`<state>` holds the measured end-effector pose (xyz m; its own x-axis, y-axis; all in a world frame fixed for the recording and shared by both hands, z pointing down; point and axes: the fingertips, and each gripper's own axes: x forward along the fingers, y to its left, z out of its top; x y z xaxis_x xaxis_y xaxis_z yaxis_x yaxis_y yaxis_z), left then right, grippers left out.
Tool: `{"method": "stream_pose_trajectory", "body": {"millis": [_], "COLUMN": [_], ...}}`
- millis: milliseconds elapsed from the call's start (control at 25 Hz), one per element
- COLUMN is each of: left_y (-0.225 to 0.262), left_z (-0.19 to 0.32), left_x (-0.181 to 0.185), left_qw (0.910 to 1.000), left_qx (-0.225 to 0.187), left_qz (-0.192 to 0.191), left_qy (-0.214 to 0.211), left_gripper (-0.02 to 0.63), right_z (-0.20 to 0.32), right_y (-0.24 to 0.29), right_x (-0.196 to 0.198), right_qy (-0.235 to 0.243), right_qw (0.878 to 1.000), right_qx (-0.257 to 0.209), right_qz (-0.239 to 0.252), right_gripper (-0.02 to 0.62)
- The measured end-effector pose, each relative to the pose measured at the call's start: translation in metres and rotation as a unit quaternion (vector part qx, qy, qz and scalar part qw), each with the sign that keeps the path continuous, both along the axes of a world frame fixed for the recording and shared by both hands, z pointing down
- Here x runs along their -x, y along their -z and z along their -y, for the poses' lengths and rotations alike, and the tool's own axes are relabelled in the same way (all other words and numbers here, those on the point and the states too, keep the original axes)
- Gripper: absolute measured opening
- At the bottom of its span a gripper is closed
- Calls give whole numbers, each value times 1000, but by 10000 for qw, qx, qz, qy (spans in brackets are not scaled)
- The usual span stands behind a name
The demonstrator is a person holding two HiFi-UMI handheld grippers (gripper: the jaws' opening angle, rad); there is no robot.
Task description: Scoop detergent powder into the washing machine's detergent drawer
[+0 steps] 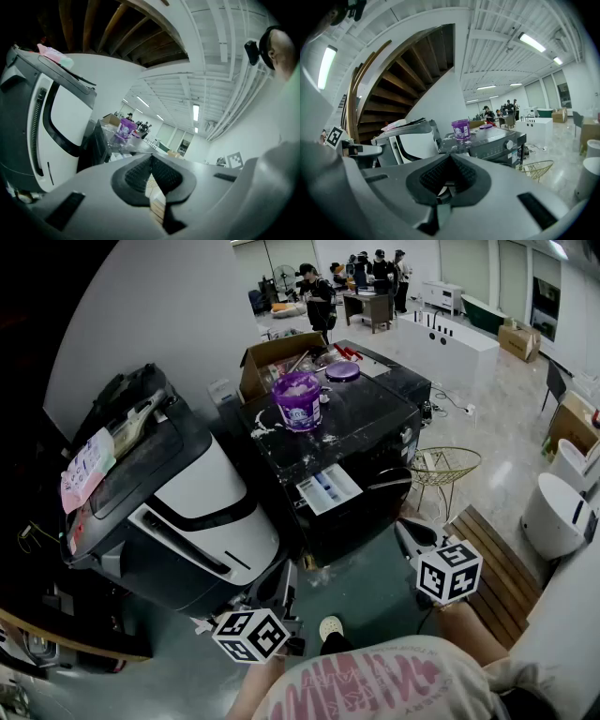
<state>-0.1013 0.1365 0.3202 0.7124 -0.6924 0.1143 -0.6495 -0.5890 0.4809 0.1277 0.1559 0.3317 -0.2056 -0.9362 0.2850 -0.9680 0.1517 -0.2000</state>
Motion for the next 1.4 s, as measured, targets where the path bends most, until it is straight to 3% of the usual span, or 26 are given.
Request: {"method": "stream_pose_trajectory", "body": {"millis": [120, 280, 440, 720, 960, 1400], "left_y": [-9, -5, 11, 45, 40, 5], "left_z": [32, 85, 133, 197, 232, 272], "left_x": [3, 1, -4, 6, 9, -11], "left_qw": [9999, 9998, 10000, 9984, 9978, 9995], "left_qx": [99, 171, 0, -521, -629, -92], "left_qz": [125, -24, 8, -127, -78, -191], "left_qy": [65, 61, -82, -167, -211, -222], "left_gripper": [3, 3, 3, 3, 3, 3], "right_z": [29, 77, 123, 187, 215, 270], "right_y": [-7, -5, 5, 35, 50, 12], "right_x": [2, 0, -3, 0, 5, -16], "right_qy": [28, -21, -143, -318, -263, -196], "right_qw": [9999, 9999, 9998, 9966, 9887, 9901], "right_qx": [93, 98, -7, -503, -1092, -570], "right_qz": [-30, -3, 124, 574, 991, 1271], "right_gripper": [-5, -5, -5, -3, -3, -3]}}
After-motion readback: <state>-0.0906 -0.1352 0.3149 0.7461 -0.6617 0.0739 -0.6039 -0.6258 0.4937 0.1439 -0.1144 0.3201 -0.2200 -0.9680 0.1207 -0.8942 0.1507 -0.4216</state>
